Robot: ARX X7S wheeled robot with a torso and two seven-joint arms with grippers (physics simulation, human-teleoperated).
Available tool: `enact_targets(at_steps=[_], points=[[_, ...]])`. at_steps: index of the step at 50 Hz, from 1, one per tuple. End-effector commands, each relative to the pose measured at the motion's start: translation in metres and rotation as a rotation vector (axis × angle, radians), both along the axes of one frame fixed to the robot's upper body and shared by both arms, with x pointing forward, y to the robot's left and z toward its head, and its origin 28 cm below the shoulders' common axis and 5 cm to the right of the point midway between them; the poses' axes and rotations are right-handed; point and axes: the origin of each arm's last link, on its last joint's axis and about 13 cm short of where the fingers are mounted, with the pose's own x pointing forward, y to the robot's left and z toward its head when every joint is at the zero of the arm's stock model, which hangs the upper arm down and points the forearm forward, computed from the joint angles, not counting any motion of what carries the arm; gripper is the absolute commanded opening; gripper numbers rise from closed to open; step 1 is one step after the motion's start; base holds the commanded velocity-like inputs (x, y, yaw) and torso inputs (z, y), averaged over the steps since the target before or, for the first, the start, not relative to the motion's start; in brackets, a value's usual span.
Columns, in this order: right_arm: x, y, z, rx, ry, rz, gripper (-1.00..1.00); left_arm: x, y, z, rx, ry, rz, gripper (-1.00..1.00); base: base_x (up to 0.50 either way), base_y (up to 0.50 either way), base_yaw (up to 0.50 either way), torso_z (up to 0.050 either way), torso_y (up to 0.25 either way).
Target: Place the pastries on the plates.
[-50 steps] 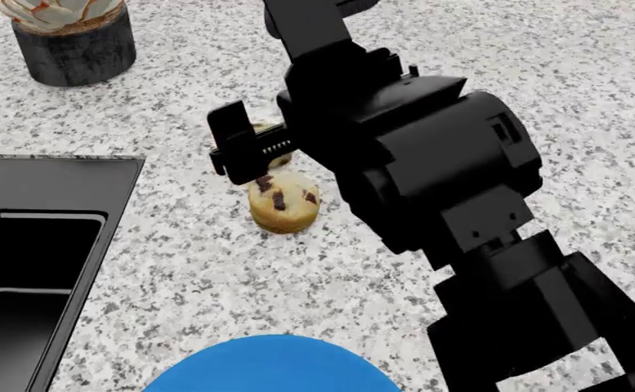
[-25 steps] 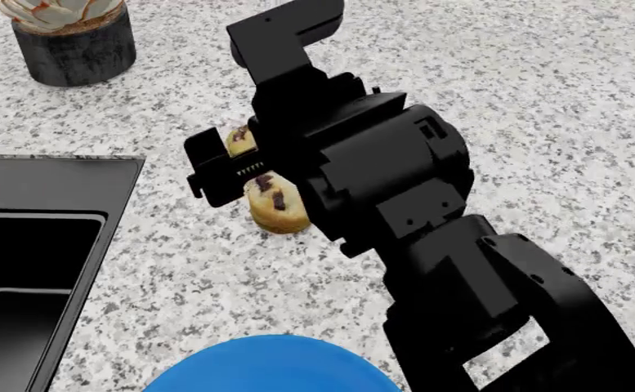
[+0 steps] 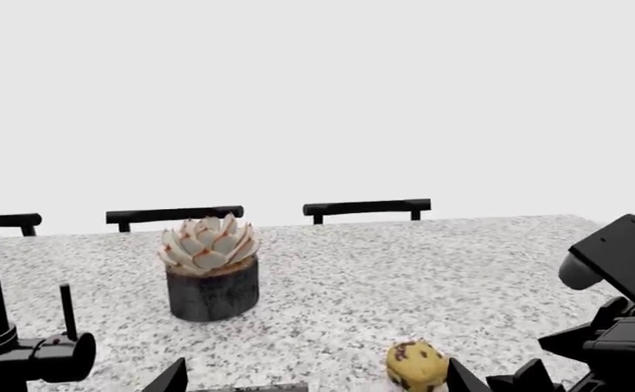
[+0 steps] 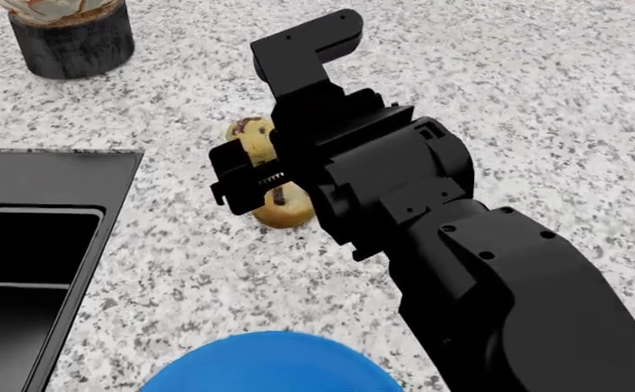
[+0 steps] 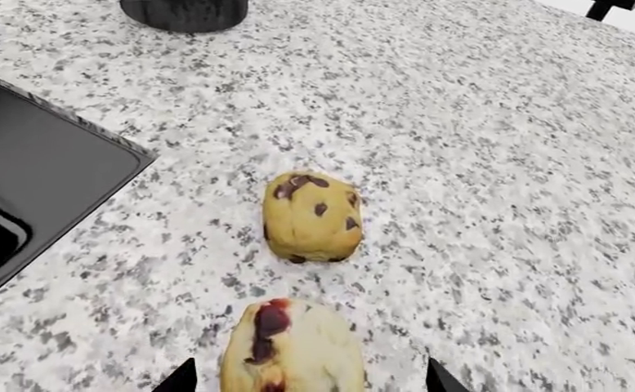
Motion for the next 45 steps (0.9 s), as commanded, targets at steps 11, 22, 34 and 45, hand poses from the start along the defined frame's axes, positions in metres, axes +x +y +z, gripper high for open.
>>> enact_targets(at_steps=[11, 22, 34, 45], points=[[-0.004, 0.015, 0.002, 0.03, 0.003, 0.07, 1.0, -0.001, 0.002, 0.004, -0.084, -0.047, -0.01, 1.0, 0.0, 0.0, 0.0, 0.009, -0.068], [-0.005, 0.017, 0.003, 0.027, 0.001, 0.077, 1.0, -0.002, 0.002, 0.004, -0.059, -0.054, -0.014, 1.0, 0.0, 0.0, 0.0, 0.001, -0.022], [-0.003, 0.014, 0.005, 0.021, -0.009, 0.059, 1.0, -0.003, 0.001, 0.002, -0.088, -0.048, -0.023, 1.0, 0.0, 0.0, 0.0, 0.011, -0.179], [-0.004, 0.015, 0.004, 0.018, -0.008, 0.062, 1.0, -0.004, 0.0, 0.002, -0.089, -0.056, -0.03, 1.0, 0.0, 0.0, 0.0, 0.0, 0.0]])
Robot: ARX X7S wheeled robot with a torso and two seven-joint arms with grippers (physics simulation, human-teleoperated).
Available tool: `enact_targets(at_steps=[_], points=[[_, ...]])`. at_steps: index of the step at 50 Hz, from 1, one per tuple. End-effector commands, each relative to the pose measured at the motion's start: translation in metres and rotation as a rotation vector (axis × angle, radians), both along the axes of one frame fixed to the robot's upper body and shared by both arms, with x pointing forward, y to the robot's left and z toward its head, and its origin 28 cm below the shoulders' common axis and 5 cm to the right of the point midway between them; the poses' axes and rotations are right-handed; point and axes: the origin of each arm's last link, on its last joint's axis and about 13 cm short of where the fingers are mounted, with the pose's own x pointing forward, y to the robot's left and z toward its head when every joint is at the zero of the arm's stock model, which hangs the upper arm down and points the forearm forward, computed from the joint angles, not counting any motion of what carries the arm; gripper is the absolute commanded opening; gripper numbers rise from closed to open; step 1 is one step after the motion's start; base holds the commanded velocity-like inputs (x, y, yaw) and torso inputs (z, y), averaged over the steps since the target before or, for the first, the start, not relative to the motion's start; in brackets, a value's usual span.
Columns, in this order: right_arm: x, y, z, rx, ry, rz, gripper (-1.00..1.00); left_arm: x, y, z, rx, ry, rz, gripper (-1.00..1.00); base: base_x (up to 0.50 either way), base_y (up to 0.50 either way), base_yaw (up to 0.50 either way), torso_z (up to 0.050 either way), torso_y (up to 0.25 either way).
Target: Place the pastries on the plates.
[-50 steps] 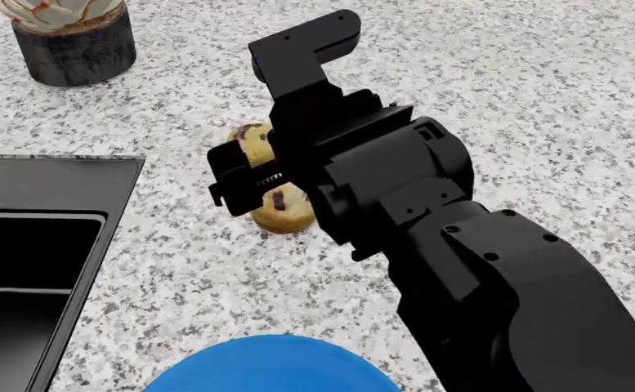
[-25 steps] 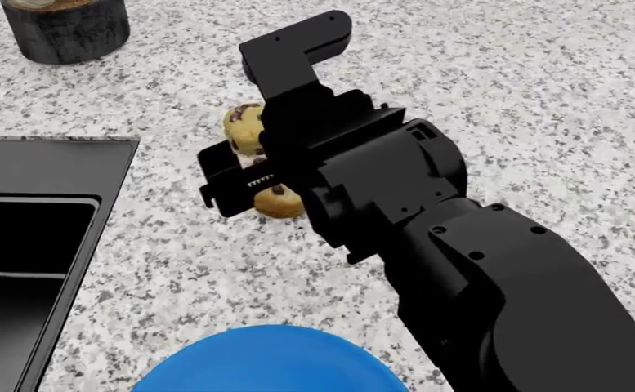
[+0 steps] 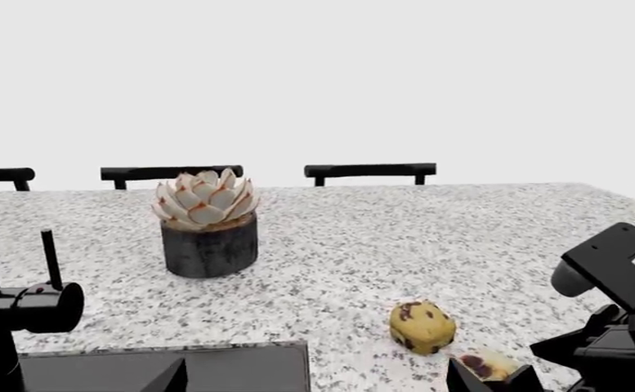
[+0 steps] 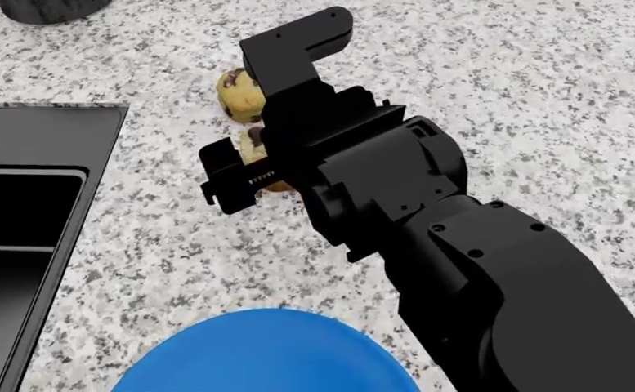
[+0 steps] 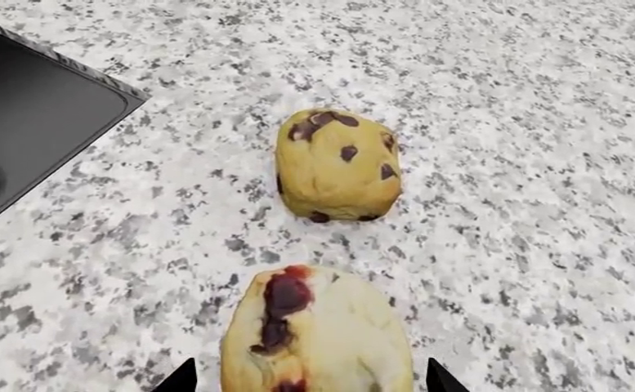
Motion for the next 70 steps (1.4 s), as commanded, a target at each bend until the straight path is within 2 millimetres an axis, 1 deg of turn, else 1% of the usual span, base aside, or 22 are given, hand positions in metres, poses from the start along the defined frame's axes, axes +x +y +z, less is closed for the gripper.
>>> enact_targets(at_steps=[1, 12, 17, 30, 36, 37, 47, 49, 52, 53, 54, 56, 59, 63, 65, 66, 69, 70], points=[[-0.002, 0.009, 0.002, 0.015, 0.005, 0.051, 1.0, 0.001, 0.0, 0.003, -0.069, -0.038, -0.037, 1.0, 0.0, 0.0, 0.0, 0.0, 0.0], [-0.001, 0.007, 0.0, 0.016, 0.012, 0.039, 1.0, 0.002, 0.0, 0.003, -0.071, -0.042, -0.049, 1.0, 0.0, 0.0, 0.0, 0.0, 0.0], [-0.002, 0.008, 0.001, 0.018, 0.011, 0.039, 1.0, 0.0, -0.001, 0.0, -0.071, -0.035, -0.042, 1.0, 0.0, 0.0, 0.0, 0.017, -0.23], [-0.003, 0.01, 0.001, 0.019, 0.008, 0.056, 1.0, -0.004, -0.002, 0.0, -0.091, -0.039, -0.054, 1.0, 0.0, 0.0, 0.0, 0.0, 0.0], [-0.003, 0.01, -0.004, 0.026, 0.029, 0.059, 1.0, -0.003, -0.002, 0.001, -0.094, -0.04, -0.054, 1.0, 0.0, 0.0, 0.0, 0.0, 0.0], [-0.003, 0.009, -0.003, 0.028, 0.029, 0.056, -1.0, -0.003, -0.002, 0.001, -0.094, -0.039, -0.054, 1.0, 0.0, 0.0, 0.0, 0.0, 0.0], [-0.001, 0.008, -0.003, 0.036, 0.017, 0.081, -1.0, -0.002, -0.005, 0.0, -0.093, -0.039, -0.05, 1.0, 0.0, 0.0, 0.0, 0.0, -0.002], [0.0, 0.008, 0.003, 0.05, 0.004, 0.086, -1.0, -0.002, -0.005, -0.001, -0.094, -0.039, -0.049, 1.0, 0.0, 0.0, 0.0, 0.0, 0.0], [0.0, 0.009, 0.022, 0.079, -0.045, 0.117, -1.0, -0.001, -0.006, -0.001, -0.096, -0.041, -0.047, 1.0, 0.0, 0.0, 0.0, 0.0, 0.0], [-0.005, -0.015, 0.034, 0.096, -0.079, 0.047, -1.0, 0.001, -0.006, -0.002, -0.097, -0.041, -0.045, 1.0, 0.0, 0.0, 0.0, 0.0, 0.0], [-0.017, -0.007, 0.037, 0.093, -0.092, 0.116, -1.0, 0.001, -0.006, -0.002, -0.097, -0.041, -0.045, 1.0, 0.0, 0.0, 0.0, 0.0, 0.0], [-0.044, -0.016, 0.048, 0.084, -0.141, 0.163, -1.0, 0.003, -0.008, -0.002, -0.101, -0.042, -0.048, 1.0, 0.0, 0.0, 0.0, 0.0, 0.0], [-0.074, -0.037, 0.06, 0.081, -0.193, 0.169, -1.0, 0.006, -0.01, -0.004, -0.106, -0.044, -0.052, 1.0, 0.0, 0.0, 0.0, 0.0, 0.0], [-0.103, -0.052, 0.062, 0.05, -0.225, 0.168, -1.0, 0.008, -0.016, -0.004, -0.105, -0.045, -0.064, 1.0, 0.0, 0.0, 0.0, 0.0, 0.0], [-0.121, -0.062, 0.062, 0.035, -0.233, 0.164, -1.0, 0.01, -0.017, -0.003, -0.107, -0.046, -0.063, 1.0, 0.0, 0.0, 0.0, 0.0, 0.0], [-0.125, -0.063, 0.061, 0.028, -0.237, 0.163, -1.0, 0.01, -0.017, -0.003, -0.108, -0.046, -0.063, 1.0, 0.0, 0.0, 0.0, 0.0, 0.0], [-0.154, -0.073, 0.059, 0.04, -0.235, 0.178, -1.0, 0.013, -0.018, -0.002, -0.117, -0.049, -0.063, 1.0, 0.0, 0.0, 0.0, 0.0, 0.0], [-0.16, -0.075, 0.058, 0.041, -0.234, 0.186, -1.0, 0.014, -0.019, -0.002, -0.129, -0.046, -0.069, 1.0, 0.0, 0.0, 0.0, 0.0, 0.0]])
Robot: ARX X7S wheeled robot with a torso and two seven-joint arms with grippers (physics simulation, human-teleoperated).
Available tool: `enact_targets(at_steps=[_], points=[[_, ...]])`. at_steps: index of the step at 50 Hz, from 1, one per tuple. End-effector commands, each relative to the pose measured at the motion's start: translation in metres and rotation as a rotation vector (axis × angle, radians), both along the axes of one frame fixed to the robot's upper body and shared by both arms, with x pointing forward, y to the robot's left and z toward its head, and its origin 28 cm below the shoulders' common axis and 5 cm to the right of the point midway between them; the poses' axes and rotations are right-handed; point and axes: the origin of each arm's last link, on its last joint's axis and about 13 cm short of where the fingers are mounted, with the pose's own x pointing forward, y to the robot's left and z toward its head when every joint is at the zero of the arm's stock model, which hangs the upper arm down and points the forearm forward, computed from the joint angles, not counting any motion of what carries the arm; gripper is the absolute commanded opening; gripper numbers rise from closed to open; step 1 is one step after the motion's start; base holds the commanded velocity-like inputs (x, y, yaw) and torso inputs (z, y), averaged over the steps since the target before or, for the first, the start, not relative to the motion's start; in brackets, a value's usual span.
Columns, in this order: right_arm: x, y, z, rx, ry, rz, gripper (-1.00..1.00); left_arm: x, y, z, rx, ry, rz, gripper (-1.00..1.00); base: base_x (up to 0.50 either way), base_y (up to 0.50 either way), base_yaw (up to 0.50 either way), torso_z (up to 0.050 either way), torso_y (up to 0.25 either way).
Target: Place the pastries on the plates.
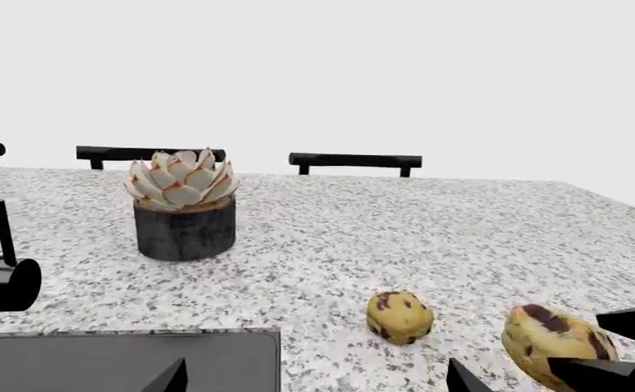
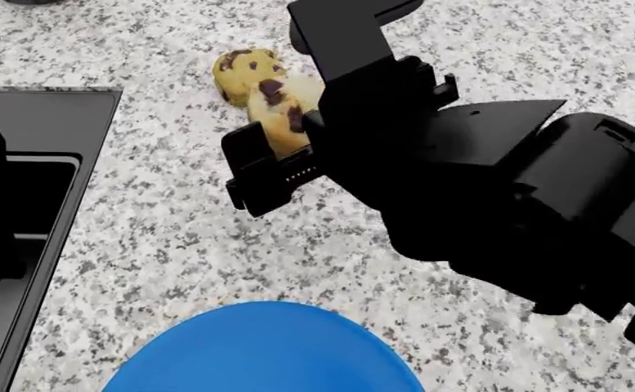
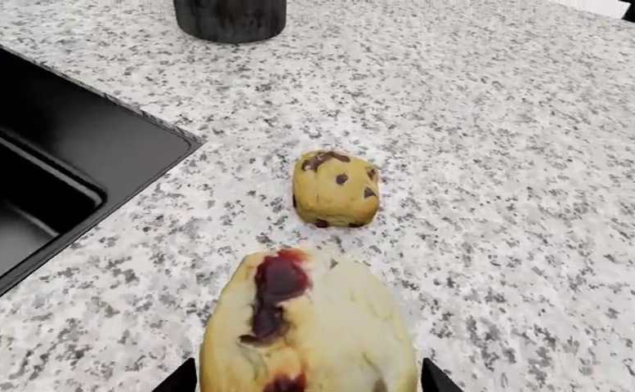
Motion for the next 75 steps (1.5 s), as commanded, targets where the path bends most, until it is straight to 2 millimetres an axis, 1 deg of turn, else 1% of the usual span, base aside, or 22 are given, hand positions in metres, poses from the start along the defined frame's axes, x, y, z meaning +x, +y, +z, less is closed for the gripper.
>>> enact_targets(at_steps=[1, 2, 6, 7, 8, 9, 11, 14, 17, 21, 28, 34, 37, 41, 45, 54, 55, 61, 67, 72, 75], points=[[-0.097, -0.029, 0.008, -0.036, -0.103, 0.112, -1.0, 0.01, -0.009, 0.001, -0.086, -0.028, -0.05, 1.0, 0.0, 0.0, 0.0, 0.0, 0.0], [-0.101, -0.03, 0.006, -0.043, -0.101, 0.113, -1.0, 0.011, -0.009, 0.0, -0.087, -0.026, -0.054, 1.0, 0.0, 0.0, 0.0, 0.0, 0.0], [-0.135, -0.035, 0.002, -0.047, -0.08, 0.115, -1.0, 0.017, -0.011, -0.005, -0.099, -0.021, -0.066, 1.0, 0.0, 0.0, 0.0, 0.0, 0.0], [-0.143, -0.036, 0.0, -0.044, -0.076, 0.119, -1.0, 0.019, -0.012, -0.007, -0.099, -0.021, -0.07, 1.0, 0.0, 0.0, 0.0, 0.0, 0.0], [-0.147, -0.035, -0.001, -0.04, -0.069, 0.124, -1.0, 0.019, -0.012, -0.007, -0.099, -0.02, -0.071, 1.0, 0.0, 0.0, 0.0, 0.0, 0.0], [-0.156, -0.034, -0.004, 0.003, -0.028, 0.141, -1.0, 0.02, -0.013, -0.008, -0.101, -0.019, -0.074, 1.0, 0.0, 0.0, 0.0, 0.0, 0.0], [-0.173, -0.032, -0.009, 0.014, -0.017, 0.183, -1.0, 0.023, -0.013, -0.006, -0.107, -0.02, -0.079, 1.0, 0.0, 0.0, 0.0, 0.0, 0.0], [-0.187, -0.029, -0.015, 0.035, 0.037, 0.185, -1.0, 0.024, -0.013, -0.007, -0.112, -0.018, -0.088, 1.0, 0.0, 0.0, 0.0, 0.0, 0.0], [-0.194, -0.028, -0.027, 0.042, 0.081, 0.196, -1.0, 0.023, -0.012, -0.008, -0.114, -0.013, -0.09, 1.0, 0.0, 0.0, 0.0, 0.0, 0.0], [-0.199, -0.024, -0.034, 0.046, 0.127, 0.204, -1.0, 0.019, -0.011, -0.007, -0.113, -0.01, -0.09, 1.0, 0.0, 0.0, 0.0, 0.0, 0.0], [-0.208, -0.024, -0.045, 0.037, 0.202, 0.201, -1.0, 0.013, -0.011, -0.007, -0.121, -0.003, -0.088, 1.0, 0.0, 0.0, 0.0, 0.0, -0.001], [-0.211, -0.023, -0.055, 0.034, 0.26, 0.209, -1.0, 0.007, -0.011, -0.007, -0.125, 0.007, -0.084, 1.0, 0.0, 0.0, 0.0, 0.0, -0.005], [-0.208, -0.022, -0.054, 0.029, 0.261, 0.211, -1.0, 0.005, -0.013, -0.007, -0.128, 0.012, -0.087, 1.0, 0.01, 0.0, 0.0, 0.0, -0.007], [-0.206, -0.022, -0.063, 0.021, 0.287, 0.201, -1.0, 0.003, -0.013, -0.007, -0.131, 0.015, -0.084, 1.0, 0.01, 0.0, 0.0, 0.0, -0.009], [-0.204, -0.02, -0.067, 0.015, 0.3, 0.204, -1.0, 0.002, -0.013, -0.006, -0.131, 0.016, -0.083, 1.0, 0.01, 0.01, 0.0, 0.0, -0.012], [-0.2, -0.017, -0.071, 0.015, 0.312, 0.207, -1.0, 0.006, -0.011, -0.008, -0.13, 0.02, -0.086, 1.0, 0.01, 0.01, 0.0, 0.0, -0.012], [-0.201, -0.017, -0.072, 0.009, 0.312, 0.211, 1.0, 0.007, -0.011, -0.008, -0.13, 0.02, -0.086, 1.0, 0.0, 0.01, 0.0, 0.0, -0.013], [-0.2, -0.017, -0.065, 0.019, 0.29, 0.209, 1.0, 0.008, -0.01, -0.011, -0.132, 0.025, -0.082, 1.0, 0.01, 0.01, 0.0, 0.0, -0.011], [-0.205, -0.017, -0.046, 0.028, 0.208, 0.225, 1.0, 0.008, -0.01, -0.011, -0.131, 0.025, -0.082, 1.0, 0.0, 0.01, 0.0, 0.0, -0.007], [-0.213, -0.017, -0.024, 0.032, 0.106, 0.245, 1.0, 0.01, -0.01, -0.012, -0.131, 0.023, -0.081, 1.0, 0.0, 0.01, 0.0, 0.0, -0.007], [-0.216, -0.017, -0.014, 0.029, 0.057, 0.246, 1.0, 0.01, -0.01, -0.012, -0.132, 0.021, -0.082, 1.0, 0.0, 0.01, 0.0, 0.0, -0.004]])
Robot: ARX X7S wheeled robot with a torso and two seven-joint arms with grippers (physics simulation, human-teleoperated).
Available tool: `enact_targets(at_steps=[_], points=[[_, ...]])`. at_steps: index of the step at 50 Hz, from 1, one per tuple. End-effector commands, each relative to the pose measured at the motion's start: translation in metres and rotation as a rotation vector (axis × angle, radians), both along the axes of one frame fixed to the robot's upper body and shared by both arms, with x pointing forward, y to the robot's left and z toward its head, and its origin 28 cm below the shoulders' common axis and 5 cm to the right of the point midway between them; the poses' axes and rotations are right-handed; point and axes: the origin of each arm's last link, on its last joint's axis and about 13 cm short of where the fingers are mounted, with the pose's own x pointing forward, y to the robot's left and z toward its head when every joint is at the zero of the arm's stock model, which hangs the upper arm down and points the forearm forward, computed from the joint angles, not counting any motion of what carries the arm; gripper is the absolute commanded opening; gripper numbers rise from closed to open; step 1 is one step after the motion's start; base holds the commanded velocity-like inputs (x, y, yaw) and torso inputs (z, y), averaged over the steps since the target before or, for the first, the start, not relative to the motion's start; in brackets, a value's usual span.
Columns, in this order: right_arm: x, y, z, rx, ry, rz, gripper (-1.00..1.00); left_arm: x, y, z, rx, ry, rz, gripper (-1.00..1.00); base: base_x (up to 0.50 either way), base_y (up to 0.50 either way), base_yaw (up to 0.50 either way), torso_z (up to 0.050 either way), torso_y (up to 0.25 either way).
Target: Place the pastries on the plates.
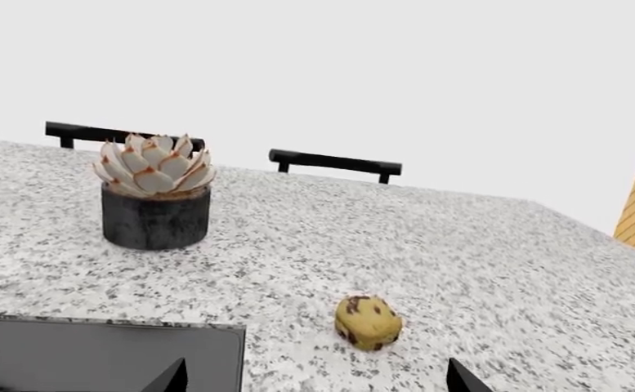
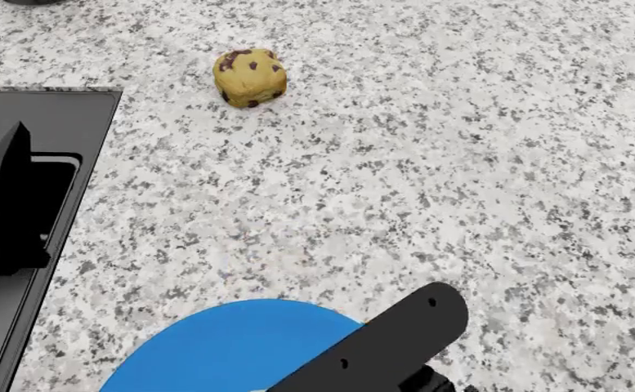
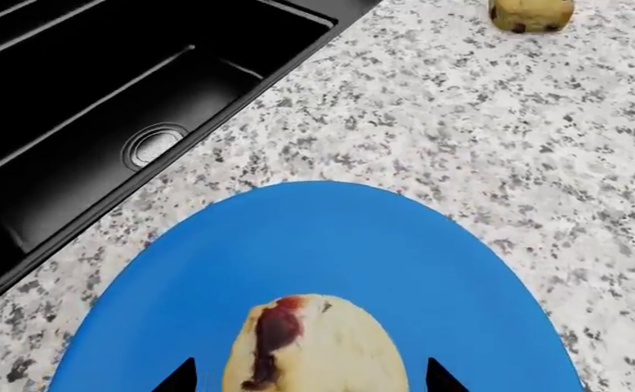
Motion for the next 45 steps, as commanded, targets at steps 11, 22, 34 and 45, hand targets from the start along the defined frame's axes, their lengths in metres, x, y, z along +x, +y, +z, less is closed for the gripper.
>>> enact_targets(at_steps=[11, 22, 34, 45], points=[[-0.016, -0.004, 0.056, 0.048, -0.307, 0.029, 1.0, 0.004, -0.001, -0.01, -0.042, 0.009, -0.036, 1.0, 0.0, 0.0, 0.0, 0.0, -0.005], [0.027, -0.028, 0.079, 0.171, -0.513, -0.364, 1.0, 0.008, -0.003, -0.005, -0.029, -0.011, -0.039, 1.0, 0.0, 0.0, 0.0, 0.0, -0.004], [0.068, -0.051, 0.078, 0.182, -0.595, -0.634, 1.0, 0.021, -0.003, 0.002, 0.011, -0.026, -0.059, 1.0, 0.0, 0.0, 0.0, 0.0, -0.001], [0.074, -0.057, 0.075, 0.177, -0.6, -0.697, 1.0, 0.058, -0.011, 0.017, 0.076, -0.013, -0.126, 1.0, 0.0, 0.0, 0.0, 0.0, 0.0]])
